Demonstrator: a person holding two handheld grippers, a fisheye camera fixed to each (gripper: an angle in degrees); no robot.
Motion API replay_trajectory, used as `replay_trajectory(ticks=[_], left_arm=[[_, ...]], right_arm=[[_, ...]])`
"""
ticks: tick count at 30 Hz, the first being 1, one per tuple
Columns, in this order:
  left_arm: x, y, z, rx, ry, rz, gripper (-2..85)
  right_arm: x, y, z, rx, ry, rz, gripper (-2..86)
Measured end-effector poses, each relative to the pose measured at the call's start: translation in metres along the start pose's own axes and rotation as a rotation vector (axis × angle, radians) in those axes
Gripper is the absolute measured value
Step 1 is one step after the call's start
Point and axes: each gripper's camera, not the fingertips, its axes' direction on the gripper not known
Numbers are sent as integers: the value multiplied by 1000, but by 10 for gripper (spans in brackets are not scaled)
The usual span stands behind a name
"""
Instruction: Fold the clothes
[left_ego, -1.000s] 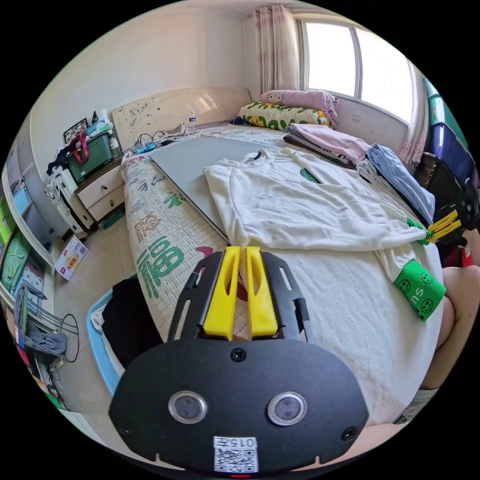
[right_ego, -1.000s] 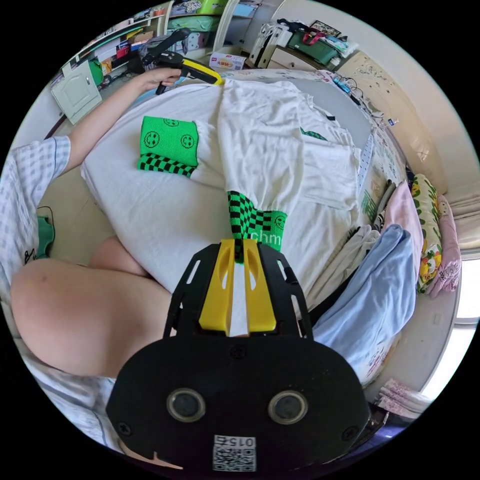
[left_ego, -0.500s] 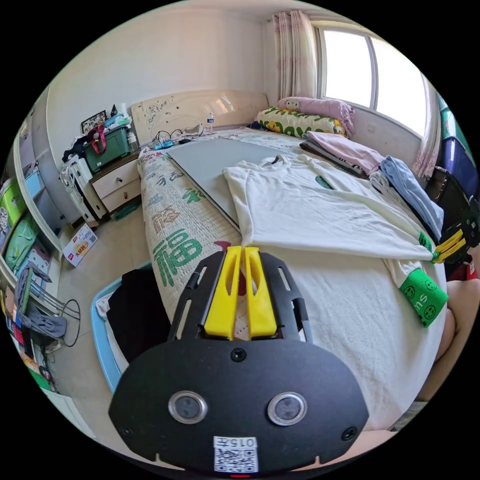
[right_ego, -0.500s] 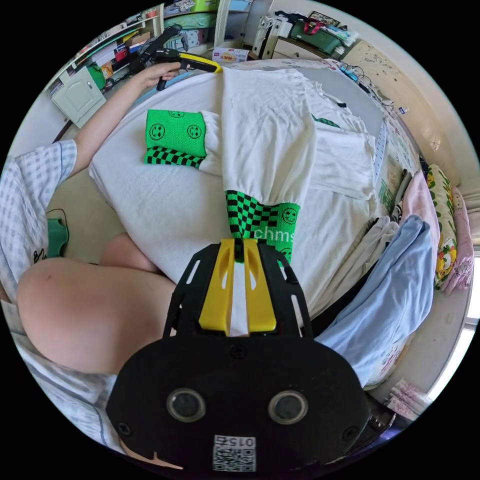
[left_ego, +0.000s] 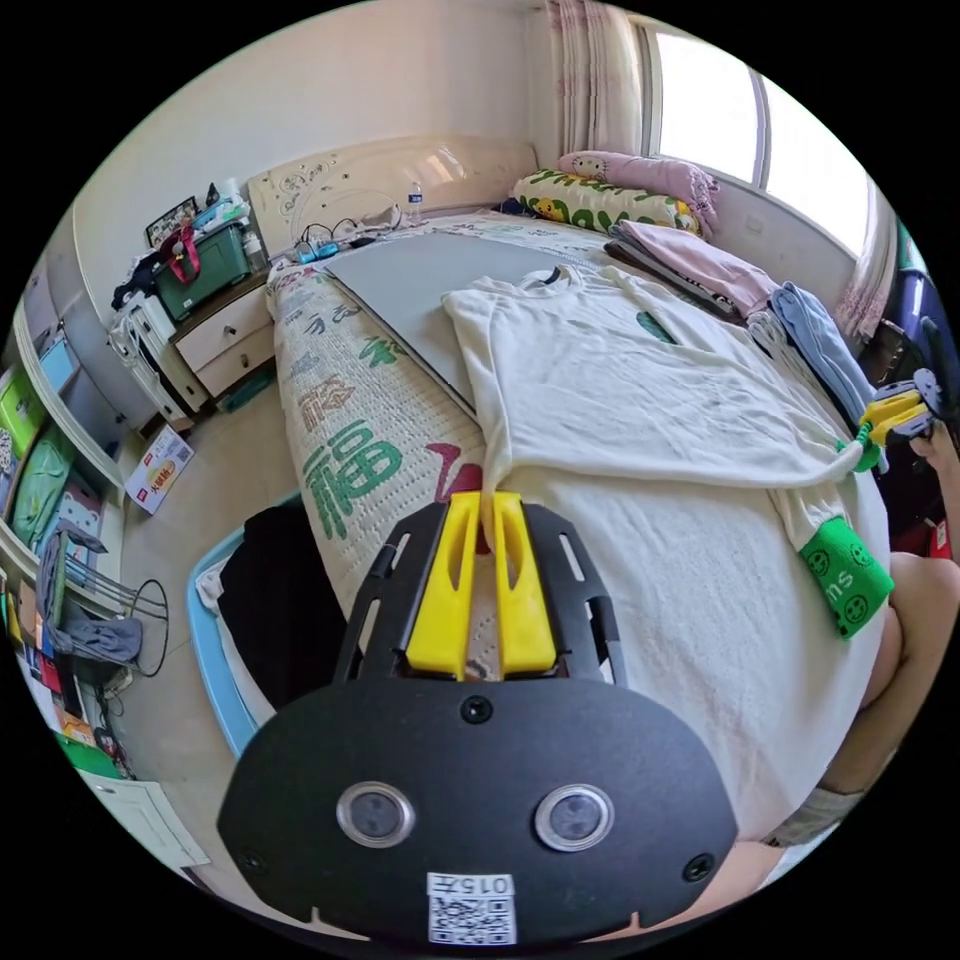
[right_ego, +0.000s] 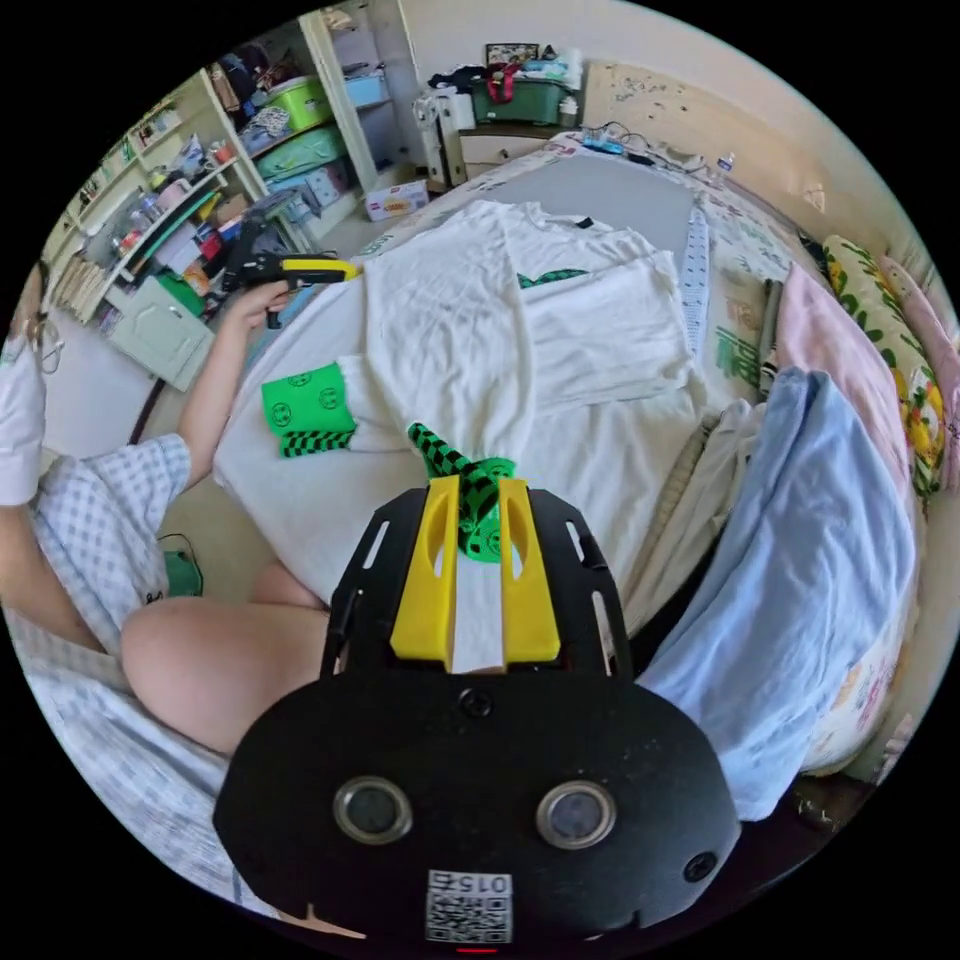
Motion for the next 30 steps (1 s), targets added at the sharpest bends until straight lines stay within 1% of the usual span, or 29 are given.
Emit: replay_trajectory(ticks=[1, 2, 4, 6, 7, 8, 9, 10, 11, 12, 13, 14, 15, 17, 19, 21, 22, 23, 25, 30], left_arm=[[-3, 3, -5, -2, 0, -3, 15], [-5, 5, -11, -1, -5, -8, 16], [-5, 5, -26, 27, -9, -11, 18], [5, -1, -48, 103, 6, 19, 20], [20, -9, -68, 169, 28, 71, 22], [44, -19, -89, 236, 60, 169, 25], [59, -25, -97, 266, 82, 237, 27], [93, -36, -111, 314, 148, 400, 30], [128, -46, -117, 335, 254, 595, 35], [146, -50, -117, 329, 318, 703, 38], [180, -58, -113, 302, 430, 886, 50], [210, -67, -103, 251, 497, 999, 57], [223, -71, -95, 213, 521, 1044, 59], [263, -75, -59, 55, 562, 1152, 61], [271, -69, -38, 26, 546, 1144, 59], [265, -65, -23, 26, 579, 1103, 53], [260, -64, -15, -3, 601, 1077, 46], [254, -65, -13, 17, 631, 1050, 37], [251, -67, -13, 23, 648, 1038, 21], [260, -63, -19, 39, 620, 1112, 1]], right_arm=[[-1, 5, 7, -20, -105, -47, 59], [-1, 10, 15, -42, -167, -69, 54], [3, 18, 22, -33, -189, -66, 51], [12, 25, 22, 16, -210, -42, 51], [23, 27, 21, 56, -205, -5, 51], [34, 28, 22, 101, -163, 40, 55], [40, 28, 22, 125, -133, 70, 57], [50, 27, 25, 175, -95, 126, 60], [58, 22, 32, 211, -107, 152, 65], [61, 19, 37, 217, -121, 160, 67], [65, 10, 50, 202, -136, 168, 72], [65, 1, 65, 174, -117, 178, 76], [65, -2, 72, 161, -97, 181, 78], [57, -12, 97, 117, -47, 168, 79], [51, -16, 112, 91, -61, 146, 64], [46, -18, 125, 53, -53, 128, 42], [42, -18, 132, 43, -26, 124, 25], [38, -17, 138, 47, -7, 110, 6], [34, -17, 148, 48, 34, 113, -3], [13, -13, 169, 46, 172, 96, -9]])
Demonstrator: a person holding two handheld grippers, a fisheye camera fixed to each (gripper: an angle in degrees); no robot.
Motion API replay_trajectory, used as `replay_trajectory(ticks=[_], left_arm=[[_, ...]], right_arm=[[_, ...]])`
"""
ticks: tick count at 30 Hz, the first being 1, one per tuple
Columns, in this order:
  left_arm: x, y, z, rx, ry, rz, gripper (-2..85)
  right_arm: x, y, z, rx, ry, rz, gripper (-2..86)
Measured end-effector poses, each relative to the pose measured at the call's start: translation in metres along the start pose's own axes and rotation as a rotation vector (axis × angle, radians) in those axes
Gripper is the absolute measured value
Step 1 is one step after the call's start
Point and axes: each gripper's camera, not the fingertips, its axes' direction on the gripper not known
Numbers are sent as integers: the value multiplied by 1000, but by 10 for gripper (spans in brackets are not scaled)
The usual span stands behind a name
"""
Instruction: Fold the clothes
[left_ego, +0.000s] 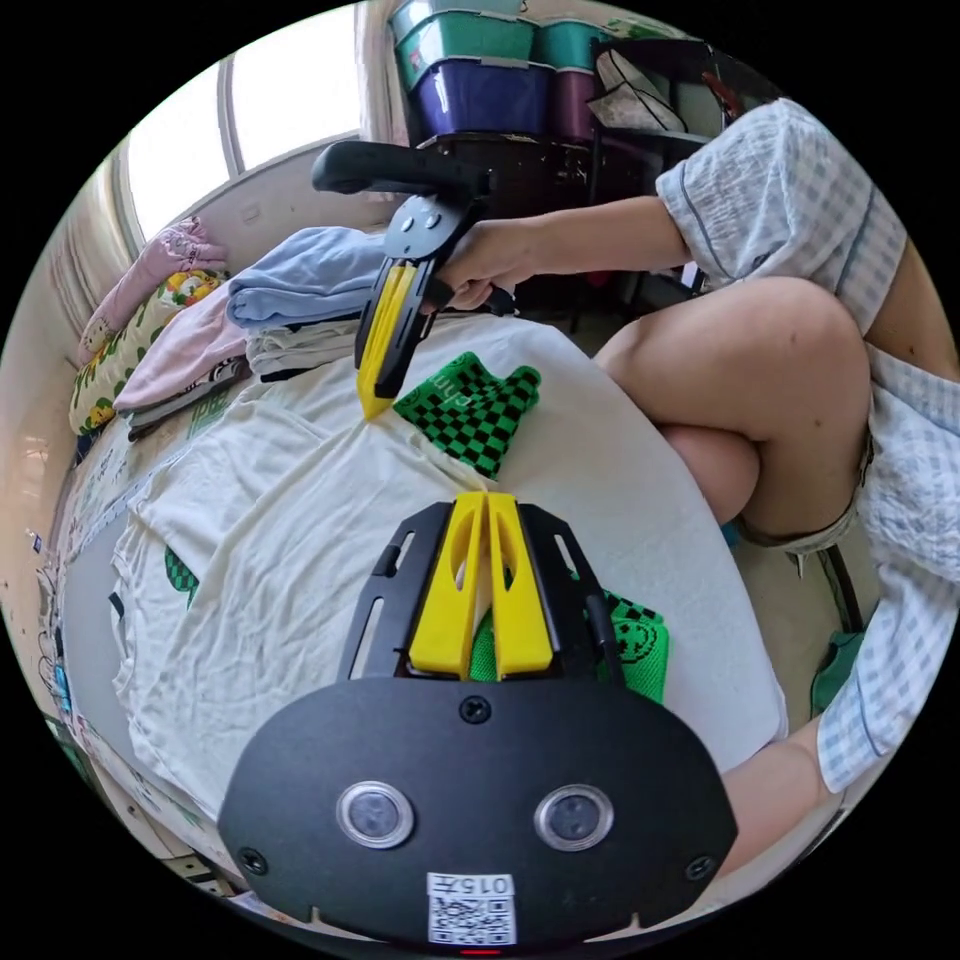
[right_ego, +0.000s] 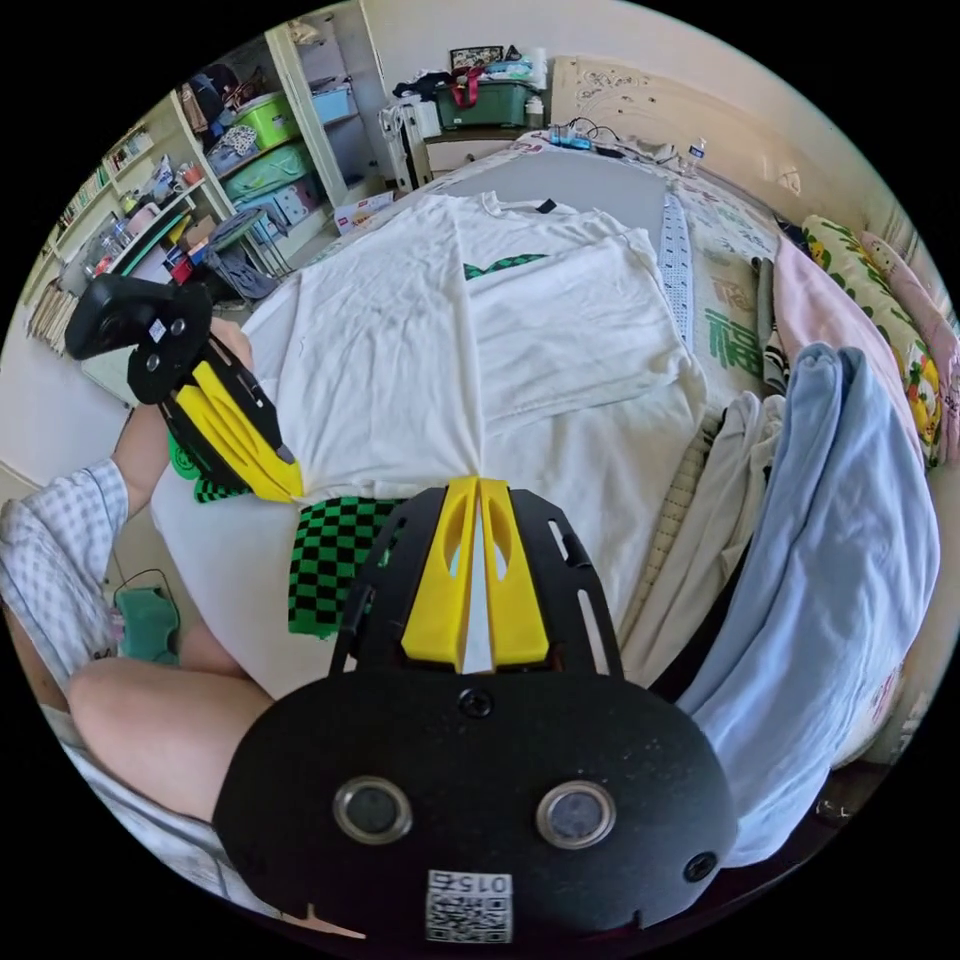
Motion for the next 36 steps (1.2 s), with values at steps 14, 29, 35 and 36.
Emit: replay_trajectory(ticks=[14, 29, 35, 36], left_arm=[[-98, 70, -113, 307, -216, -477, 60], [-313, 219, -131, 336, -435, -1564, 106], [-317, 218, -115, 256, -462, -1640, 64], [-316, 218, -115, 254, -462, -1646, 54]], right_arm=[[36, -32, -5, 251, -113, 63, 85], [64, -243, 154, 217, -19, 244, 155], [59, -252, 204, 150, -20, 368, 109], [57, -251, 205, 160, 1, 379, 92]])
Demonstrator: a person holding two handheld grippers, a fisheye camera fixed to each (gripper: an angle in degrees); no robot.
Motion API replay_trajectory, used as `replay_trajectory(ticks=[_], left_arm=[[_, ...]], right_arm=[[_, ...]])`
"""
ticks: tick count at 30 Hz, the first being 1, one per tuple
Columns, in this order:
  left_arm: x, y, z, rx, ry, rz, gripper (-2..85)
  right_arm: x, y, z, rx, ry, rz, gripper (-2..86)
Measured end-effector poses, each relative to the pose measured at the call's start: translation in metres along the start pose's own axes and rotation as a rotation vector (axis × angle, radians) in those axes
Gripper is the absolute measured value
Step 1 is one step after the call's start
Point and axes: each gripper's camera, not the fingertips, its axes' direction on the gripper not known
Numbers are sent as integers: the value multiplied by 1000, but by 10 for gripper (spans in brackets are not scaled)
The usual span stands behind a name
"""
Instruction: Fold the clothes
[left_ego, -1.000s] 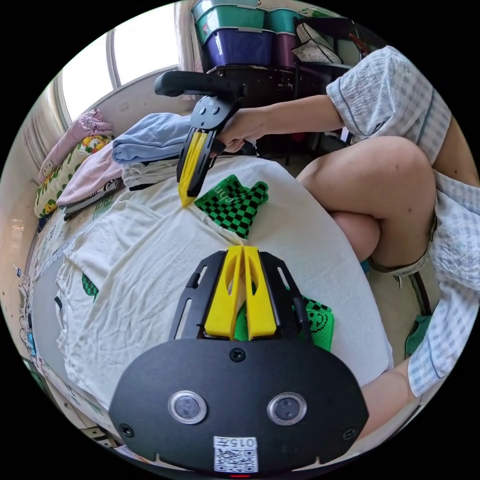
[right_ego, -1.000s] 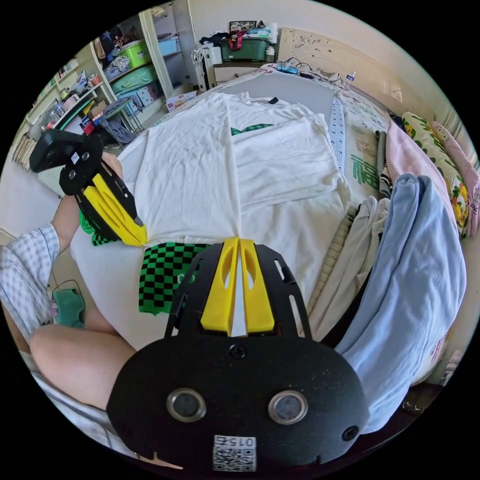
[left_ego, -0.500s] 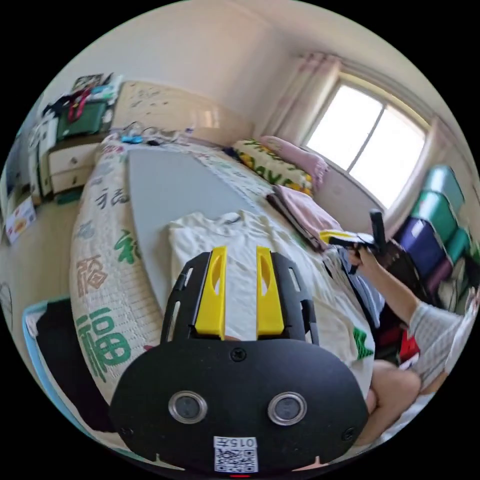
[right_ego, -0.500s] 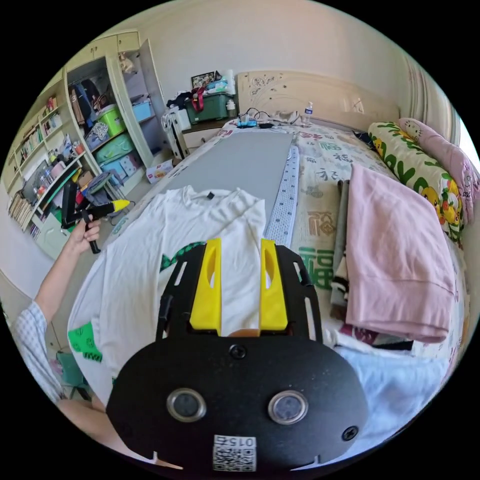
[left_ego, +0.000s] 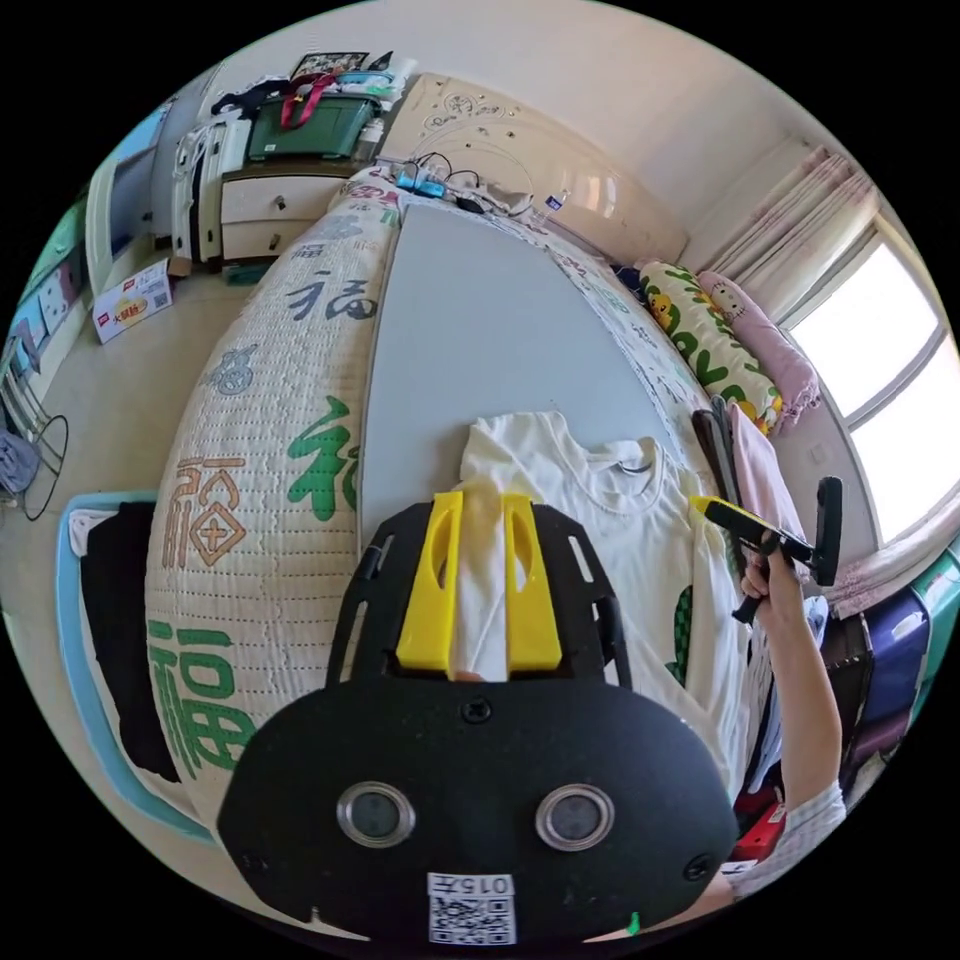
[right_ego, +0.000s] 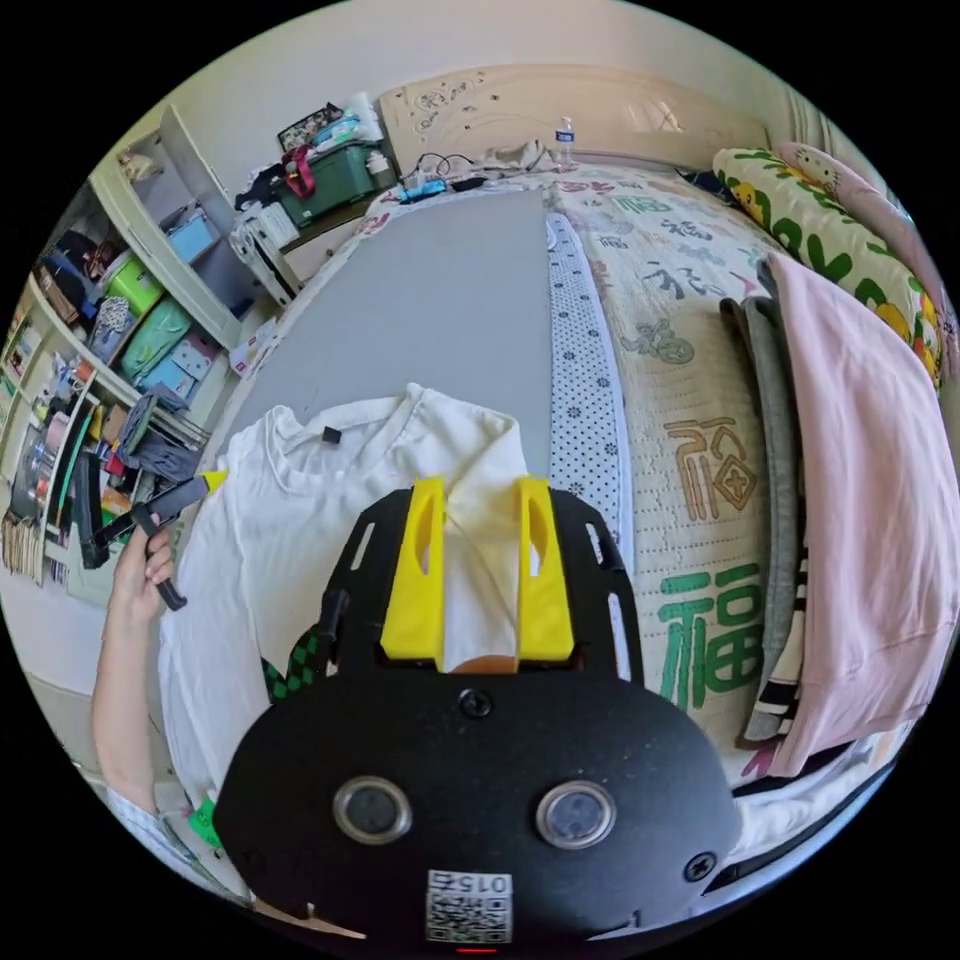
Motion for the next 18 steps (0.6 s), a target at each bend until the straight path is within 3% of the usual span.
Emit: replay_trajectory(ticks=[2, 9, 14, 18], left_arm=[[2, 6, -7, 17, 12, 15, 20], [23, 44, -89, 165, 60, 166, -4], [47, 163, -206, 338, 238, 426, -5], [41, 309, -266, 356, 320, 546, -2]], right_arm=[[-4, 8, 6, 5, 29, -2, 32], [-16, 65, -65, 190, -53, -137, 8], [-13, 229, -210, 440, -196, -342, 6], [20, 382, -260, 436, -333, -333, 9]])
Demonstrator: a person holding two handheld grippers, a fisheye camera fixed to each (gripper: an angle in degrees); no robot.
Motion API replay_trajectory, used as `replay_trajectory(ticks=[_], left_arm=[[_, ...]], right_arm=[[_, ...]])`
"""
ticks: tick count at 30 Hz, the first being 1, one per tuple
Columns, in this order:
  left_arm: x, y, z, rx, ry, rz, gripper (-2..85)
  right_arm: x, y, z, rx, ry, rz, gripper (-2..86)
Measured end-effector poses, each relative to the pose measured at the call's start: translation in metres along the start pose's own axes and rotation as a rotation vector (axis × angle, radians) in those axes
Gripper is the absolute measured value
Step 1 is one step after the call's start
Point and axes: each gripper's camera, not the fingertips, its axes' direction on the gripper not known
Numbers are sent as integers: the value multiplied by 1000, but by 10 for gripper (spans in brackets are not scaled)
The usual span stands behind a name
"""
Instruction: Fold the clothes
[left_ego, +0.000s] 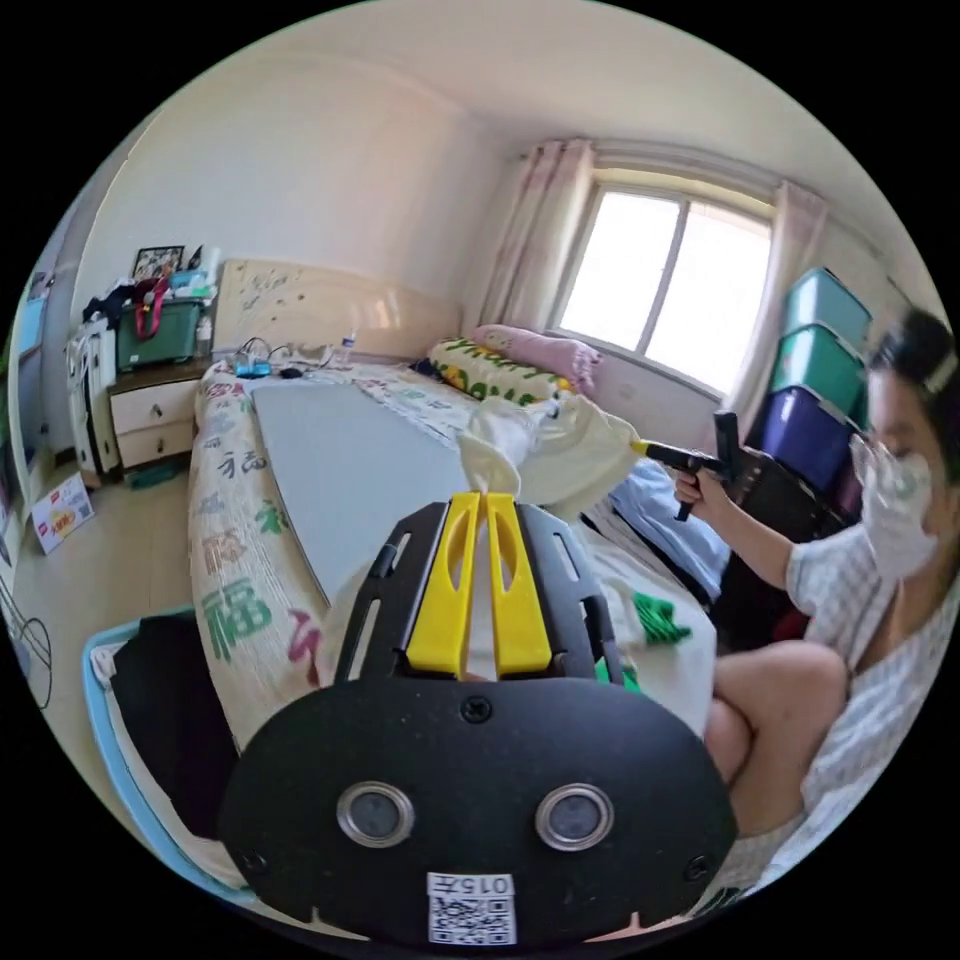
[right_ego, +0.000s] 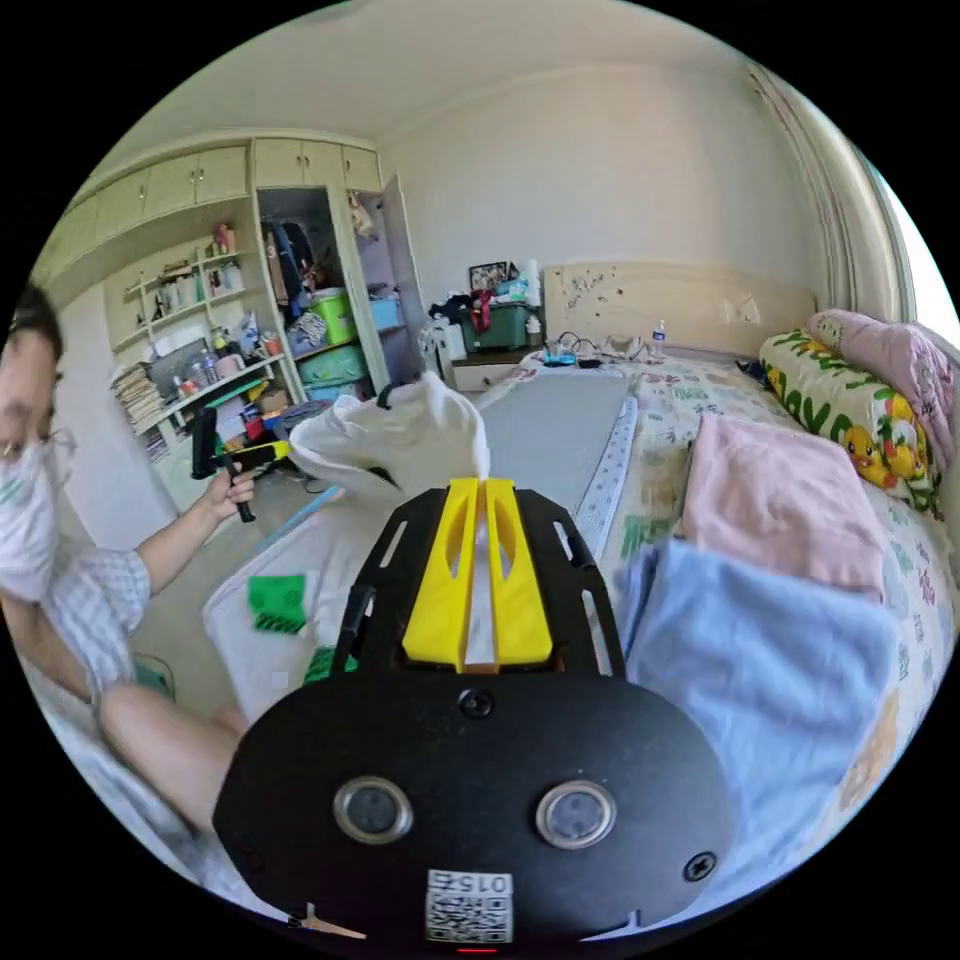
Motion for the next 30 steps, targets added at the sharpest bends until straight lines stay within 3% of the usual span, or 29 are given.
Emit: replay_trajectory(ticks=[5, 8, 12, 16, 19, 22, 26, 30], left_arm=[[62, 163, -68, -130, 37, -163, 17], [82, 206, -106, -154, -72, -279, 52], [111, 226, -137, -69, -105, -348, 54], [136, 228, -122, -51, -123, -380, 55], [151, 226, -98, -36, -63, -406, 64], [159, 226, -81, -68, -160, -489, 81], [168, 239, -86, 12, -243, -530, 79], [166, 244, -89, 65, -215, -580, 72]], right_arm=[[-28, 176, -45, -213, -134, 166, 35], [-40, 215, -70, -168, -128, 247, 59], [-59, 226, -97, -31, -58, 251, 65], [-79, 229, -93, 23, -118, 256, 68], [-97, 230, -67, -57, -101, 235, 75], [-108, 225, -41, -218, 32, 255, 102], [-124, 229, -43, -151, 235, 226, 113], [-104, 231, -24, -256, 157, 316, 100]])
